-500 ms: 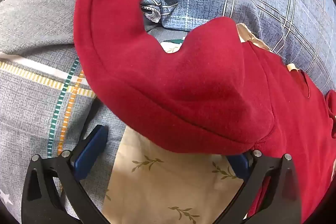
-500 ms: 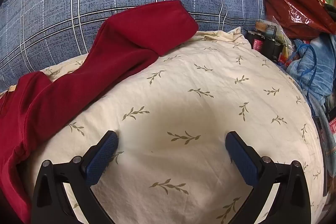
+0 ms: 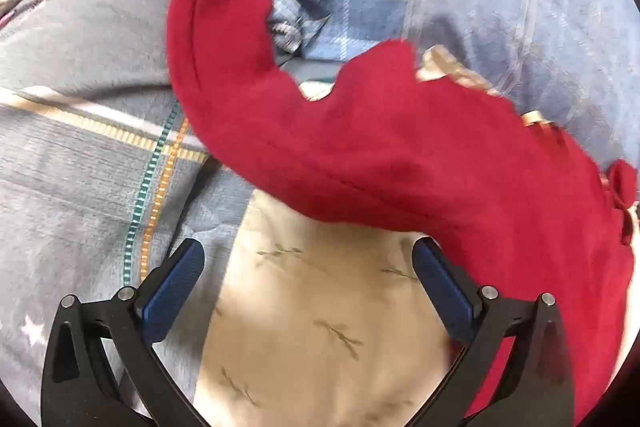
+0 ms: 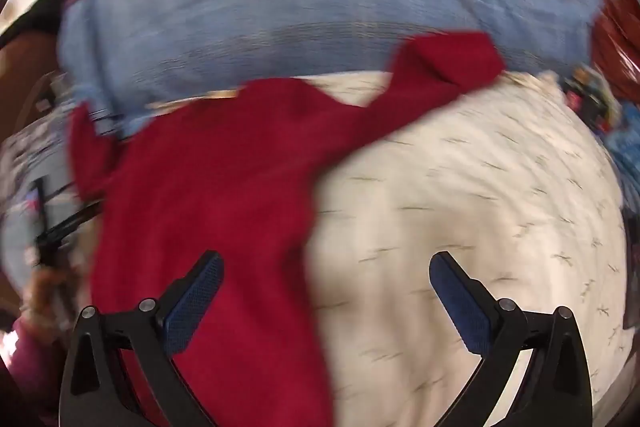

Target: Fold small clothes

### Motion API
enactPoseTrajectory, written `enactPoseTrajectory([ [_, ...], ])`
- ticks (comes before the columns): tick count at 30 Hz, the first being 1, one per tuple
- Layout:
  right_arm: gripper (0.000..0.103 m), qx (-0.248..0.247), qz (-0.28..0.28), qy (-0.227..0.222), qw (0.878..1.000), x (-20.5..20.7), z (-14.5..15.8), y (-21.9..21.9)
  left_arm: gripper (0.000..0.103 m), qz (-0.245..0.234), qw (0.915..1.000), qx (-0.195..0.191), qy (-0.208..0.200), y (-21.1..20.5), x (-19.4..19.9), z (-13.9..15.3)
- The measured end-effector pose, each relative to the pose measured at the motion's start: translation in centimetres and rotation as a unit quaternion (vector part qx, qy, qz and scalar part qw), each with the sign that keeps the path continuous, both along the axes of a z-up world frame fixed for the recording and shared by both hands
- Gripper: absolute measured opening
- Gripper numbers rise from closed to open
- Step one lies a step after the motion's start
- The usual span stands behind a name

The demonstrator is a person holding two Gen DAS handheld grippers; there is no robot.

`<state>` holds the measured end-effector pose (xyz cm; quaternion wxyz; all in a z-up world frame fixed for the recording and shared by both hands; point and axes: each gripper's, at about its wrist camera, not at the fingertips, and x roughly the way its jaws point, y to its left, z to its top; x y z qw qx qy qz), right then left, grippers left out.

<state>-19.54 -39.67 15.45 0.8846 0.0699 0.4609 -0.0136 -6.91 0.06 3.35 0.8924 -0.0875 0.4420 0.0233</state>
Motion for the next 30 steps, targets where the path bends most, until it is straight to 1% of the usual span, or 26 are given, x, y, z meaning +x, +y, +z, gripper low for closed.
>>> enactPoseTrajectory([
  [2,0.103,0.018,0.035,-0.021,0.999,-0.5,2.2,2.5,0.103,-0.001,0.9998,-0.007,-0.019,0.3,-1.7,1.4],
  [4,0.103,0.022,0.07,-0.038,0.997,-0.7,3.6,5.0,0.103,-0.008,0.9994,-0.012,-0.03,0.2,-3.0,2.9],
  [7,0.103,0.011,0.1,-0.063,0.993,0.1,4.7,8.6,0.103,-0.024,0.9985,0.0,-0.049,-0.4,-4.4,4.8],
  [9,0.103,-0.003,0.102,-0.074,0.992,1.1,5.0,10.8,0.103,-0.028,0.998,0.011,-0.055,-1.2,-4.2,5.6],
  [11,0.103,-0.01,0.098,-0.081,0.992,2.2,4.4,12.3,0.103,-0.033,0.9975,0.019,-0.06,-2.4,-4.3,6.2],
  [13,0.103,-0.016,0.091,-0.085,0.992,3.7,4.1,12.9,0.103,-0.041,0.9971,0.017,-0.062,-3.5,-3.6,6.9],
  [15,0.103,-0.035,0.083,-0.082,0.993,4.6,3.3,13.6,0.103,-0.046,0.9969,0.017,-0.062,-5.1,-2.7,7.0],
  [16,0.102,-0.033,0.082,-0.078,0.993,5.2,2.8,13.9,0.103,-0.049,0.9968,0.018,-0.061,-5.7,-2.5,7.0],
  [19,0.102,-0.018,0.063,-0.071,0.995,6.7,1.1,13.9,0.103,-0.065,0.9961,0.022,-0.056,-7.2,-1.9,6.5],
  [22,0.102,-0.031,0.038,-0.079,0.996,7.3,-0.2,14.2,0.103,-0.071,0.9954,0.026,-0.059,-7.8,-1.5,5.7],
  [24,0.102,-0.037,0.034,-0.069,0.996,8.1,-0.9,14.5,0.103,-0.071,0.9953,0.028,-0.059,-8.2,-1.2,5.2],
  [27,0.102,-0.028,0.032,-0.05,0.998,9.2,-2.3,14.4,0.103,-0.072,0.9948,0.035,-0.063,-8.4,-0.8,4.6],
  [30,0.102,-0.034,0.02,-0.045,0.998,9.6,-3.5,14.8,0.103,-0.077,0.9936,0.05,-0.066,-8.4,-0.5,4.1],
])
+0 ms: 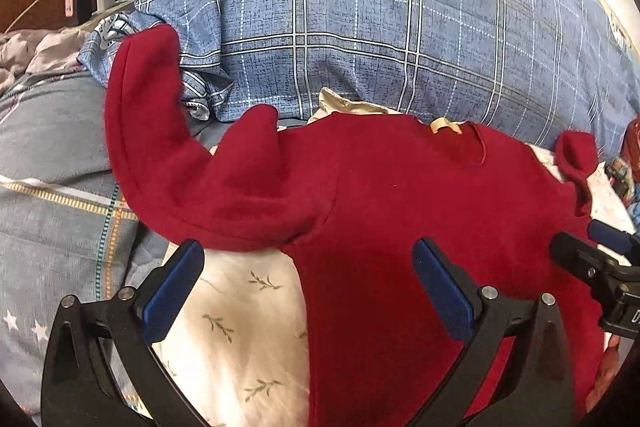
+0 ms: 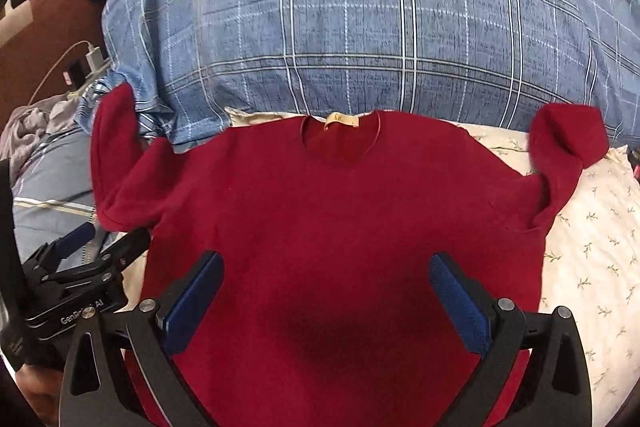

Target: Fold small clothes

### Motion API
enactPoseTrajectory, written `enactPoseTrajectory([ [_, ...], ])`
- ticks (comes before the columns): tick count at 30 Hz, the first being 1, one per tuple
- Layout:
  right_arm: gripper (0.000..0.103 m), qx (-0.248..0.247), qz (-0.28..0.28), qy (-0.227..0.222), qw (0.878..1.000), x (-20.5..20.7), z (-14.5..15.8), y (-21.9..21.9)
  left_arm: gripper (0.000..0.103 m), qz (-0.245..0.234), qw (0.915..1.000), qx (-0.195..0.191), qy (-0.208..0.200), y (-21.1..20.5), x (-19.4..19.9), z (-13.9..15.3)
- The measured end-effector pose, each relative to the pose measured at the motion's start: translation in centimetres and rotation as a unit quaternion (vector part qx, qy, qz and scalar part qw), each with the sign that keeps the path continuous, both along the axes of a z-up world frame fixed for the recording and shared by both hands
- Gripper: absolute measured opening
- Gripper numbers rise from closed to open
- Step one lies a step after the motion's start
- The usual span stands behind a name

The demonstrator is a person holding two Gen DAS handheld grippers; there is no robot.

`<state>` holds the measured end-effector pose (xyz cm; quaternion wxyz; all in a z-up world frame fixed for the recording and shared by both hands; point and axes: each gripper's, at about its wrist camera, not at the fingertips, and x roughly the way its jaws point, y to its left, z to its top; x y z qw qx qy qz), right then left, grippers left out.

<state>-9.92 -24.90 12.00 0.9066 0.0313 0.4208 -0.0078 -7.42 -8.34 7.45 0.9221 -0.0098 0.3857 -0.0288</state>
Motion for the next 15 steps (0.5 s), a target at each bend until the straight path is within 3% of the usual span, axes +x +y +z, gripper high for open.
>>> enactPoseTrajectory([
  [5,0.103,-0.035,-0.018,-0.002,0.999,0.7,-1.0,0.4,0.103,-0.007,0.9999,0.006,0.005,-0.3,0.4,-0.6],
  [15,0.103,-0.033,-0.037,0.003,0.999,1.0,-1.6,-0.5,0.103,-0.01,0.9999,-0.005,0.005,-0.4,0.2,-0.9],
])
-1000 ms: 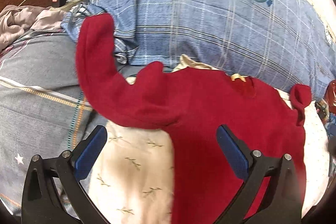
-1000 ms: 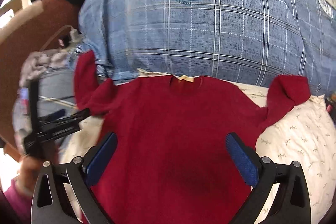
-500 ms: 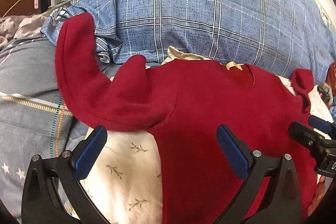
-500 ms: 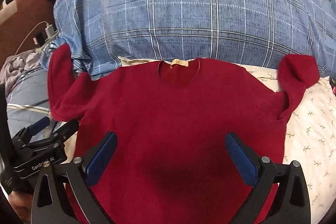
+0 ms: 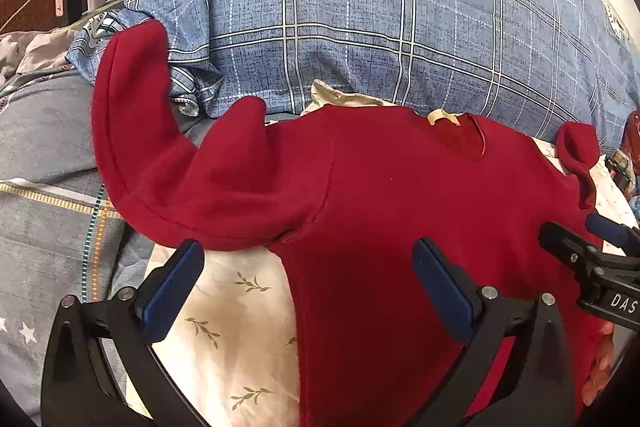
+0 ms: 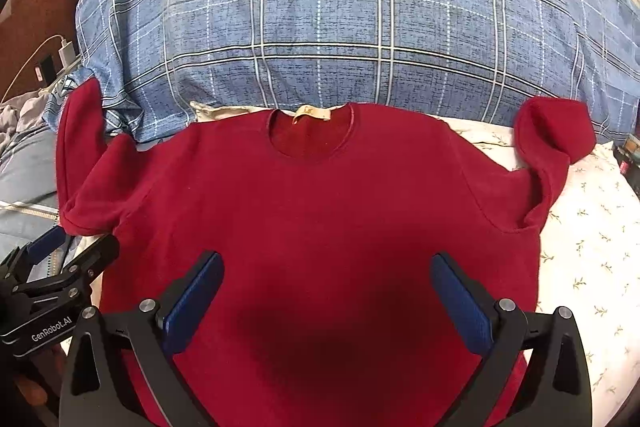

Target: Fold small clothes

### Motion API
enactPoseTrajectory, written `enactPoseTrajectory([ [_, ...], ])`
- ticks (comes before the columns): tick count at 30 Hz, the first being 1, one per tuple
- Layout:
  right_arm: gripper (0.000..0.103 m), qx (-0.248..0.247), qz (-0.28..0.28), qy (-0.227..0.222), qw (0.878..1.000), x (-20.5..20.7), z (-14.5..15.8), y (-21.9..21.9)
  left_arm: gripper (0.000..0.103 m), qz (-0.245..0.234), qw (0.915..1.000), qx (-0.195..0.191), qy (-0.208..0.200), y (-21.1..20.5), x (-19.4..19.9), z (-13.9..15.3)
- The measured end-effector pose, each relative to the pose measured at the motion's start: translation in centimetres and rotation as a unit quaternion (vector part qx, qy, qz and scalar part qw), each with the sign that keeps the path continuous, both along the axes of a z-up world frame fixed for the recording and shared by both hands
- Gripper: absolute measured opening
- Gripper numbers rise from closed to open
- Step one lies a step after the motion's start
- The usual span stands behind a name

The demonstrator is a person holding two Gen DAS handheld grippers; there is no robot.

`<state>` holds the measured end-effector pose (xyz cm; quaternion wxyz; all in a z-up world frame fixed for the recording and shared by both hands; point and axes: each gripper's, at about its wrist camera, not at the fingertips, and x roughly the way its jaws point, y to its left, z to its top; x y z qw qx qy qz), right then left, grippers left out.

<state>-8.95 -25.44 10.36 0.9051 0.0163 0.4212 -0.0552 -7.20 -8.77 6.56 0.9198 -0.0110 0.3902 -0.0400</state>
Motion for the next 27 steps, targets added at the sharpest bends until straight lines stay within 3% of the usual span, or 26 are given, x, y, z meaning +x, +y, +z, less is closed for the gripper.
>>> enactPoseTrajectory([
  [27,0.103,0.006,-0.041,-0.002,0.999,-0.4,-0.2,-1.7,0.103,-0.01,0.9999,-0.002,-0.006,-0.1,0.0,-0.3],
])
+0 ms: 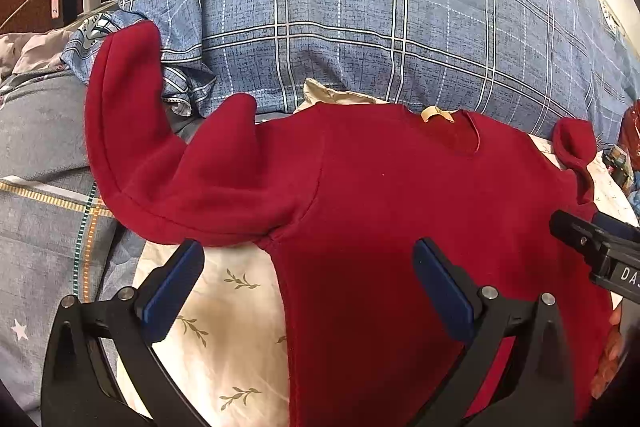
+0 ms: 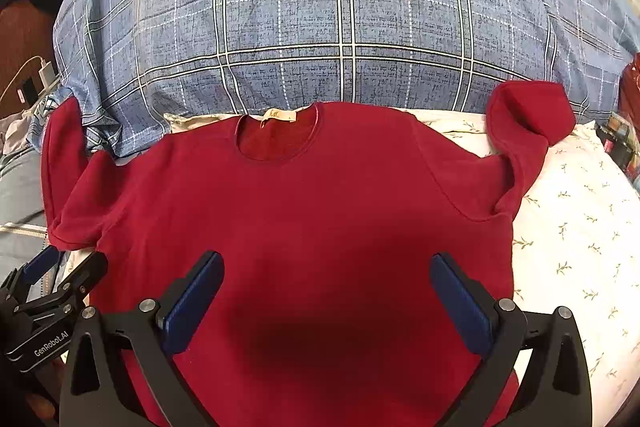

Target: Fold small clothes

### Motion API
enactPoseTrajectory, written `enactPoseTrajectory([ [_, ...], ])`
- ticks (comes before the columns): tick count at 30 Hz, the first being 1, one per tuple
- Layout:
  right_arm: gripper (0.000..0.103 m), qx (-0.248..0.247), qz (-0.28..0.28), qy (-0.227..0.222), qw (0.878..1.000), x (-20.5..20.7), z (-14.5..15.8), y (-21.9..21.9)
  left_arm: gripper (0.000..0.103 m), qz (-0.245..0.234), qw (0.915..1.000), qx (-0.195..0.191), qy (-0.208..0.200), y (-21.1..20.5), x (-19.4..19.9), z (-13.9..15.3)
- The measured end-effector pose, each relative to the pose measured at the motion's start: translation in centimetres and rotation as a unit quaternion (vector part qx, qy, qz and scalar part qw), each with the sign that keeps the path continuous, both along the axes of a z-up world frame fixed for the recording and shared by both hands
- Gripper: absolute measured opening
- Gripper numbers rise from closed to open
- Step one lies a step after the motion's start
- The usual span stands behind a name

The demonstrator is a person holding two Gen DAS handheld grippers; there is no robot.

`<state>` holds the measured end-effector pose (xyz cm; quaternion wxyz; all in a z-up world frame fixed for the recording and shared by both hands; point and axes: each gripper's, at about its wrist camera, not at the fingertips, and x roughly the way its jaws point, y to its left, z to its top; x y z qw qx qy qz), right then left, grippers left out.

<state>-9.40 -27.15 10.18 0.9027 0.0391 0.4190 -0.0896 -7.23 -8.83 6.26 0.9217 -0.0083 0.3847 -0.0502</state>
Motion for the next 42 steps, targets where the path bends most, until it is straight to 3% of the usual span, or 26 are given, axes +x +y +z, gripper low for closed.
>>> enactPoseTrajectory([
  [42,0.102,0.007,0.023,0.027,0.999,1.2,-1.5,1.2,0.103,0.0,0.9999,0.015,0.006,0.5,0.4,-0.7],
])
